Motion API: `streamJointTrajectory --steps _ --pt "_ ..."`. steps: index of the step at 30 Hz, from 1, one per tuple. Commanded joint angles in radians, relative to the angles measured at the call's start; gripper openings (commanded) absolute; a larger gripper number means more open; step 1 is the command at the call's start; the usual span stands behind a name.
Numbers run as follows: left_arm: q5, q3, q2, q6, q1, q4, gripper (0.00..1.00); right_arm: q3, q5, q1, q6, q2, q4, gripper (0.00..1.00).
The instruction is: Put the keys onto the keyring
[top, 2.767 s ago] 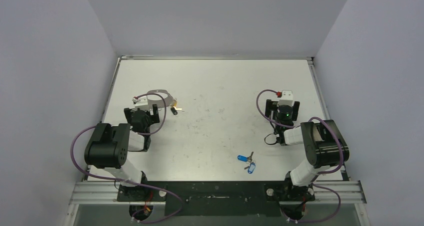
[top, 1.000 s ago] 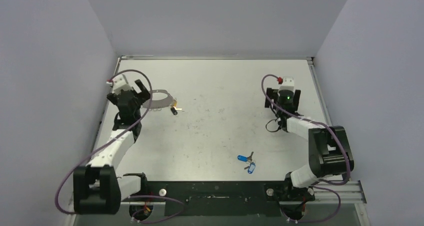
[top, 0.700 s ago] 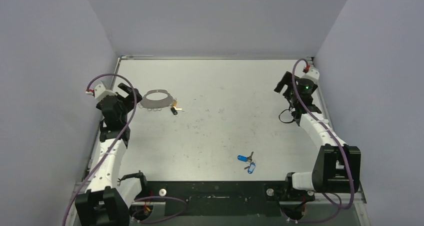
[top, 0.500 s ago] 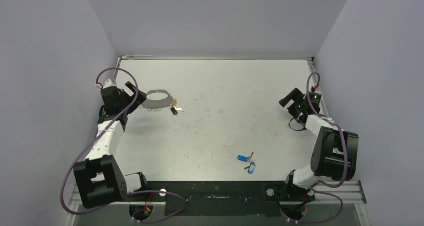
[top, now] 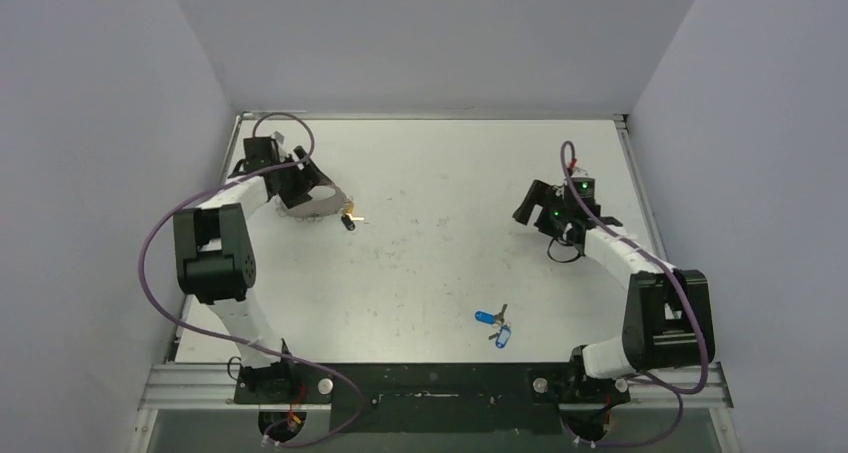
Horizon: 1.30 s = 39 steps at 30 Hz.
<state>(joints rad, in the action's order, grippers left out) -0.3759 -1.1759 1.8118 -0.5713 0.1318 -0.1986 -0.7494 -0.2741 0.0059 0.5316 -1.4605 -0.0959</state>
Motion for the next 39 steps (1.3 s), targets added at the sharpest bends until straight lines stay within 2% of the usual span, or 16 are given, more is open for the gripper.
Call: streamJointTrajectory --steps 1,6,10,22,30,39 --pt "0.03 -0.163 0.106 0.074 -0.084 -0.101 0.68 -0.047 0.199 0.152 -0.118 0.1 -0.103 1.0" --pt "0.232 -0.328 0.233 0.152 -0.161 -0.224 0.69 -0.009 0.382 0.308 -0.159 0.193 -0.118 1.0" --pt "0.358 -0.403 0.292 0.187 -0.201 -0.259 0.7 0.02 0.417 0.352 -0.171 0.254 -0.125 1.0" --pt "0.262 -0.498 0.416 0.223 -0.277 -0.316 0.7 0.018 0.384 0.358 -0.207 0.299 -0.182 1.0" --pt "0.114 -0.305 0.313 0.165 -0.397 -0.227 0.7 0.01 0.351 0.358 -0.219 0.297 -0.193 1.0" --pt "0.052 -0.006 0.118 0.029 -0.629 -0.079 0.66 0.003 0.298 0.36 -0.231 0.28 -0.187 1.0"
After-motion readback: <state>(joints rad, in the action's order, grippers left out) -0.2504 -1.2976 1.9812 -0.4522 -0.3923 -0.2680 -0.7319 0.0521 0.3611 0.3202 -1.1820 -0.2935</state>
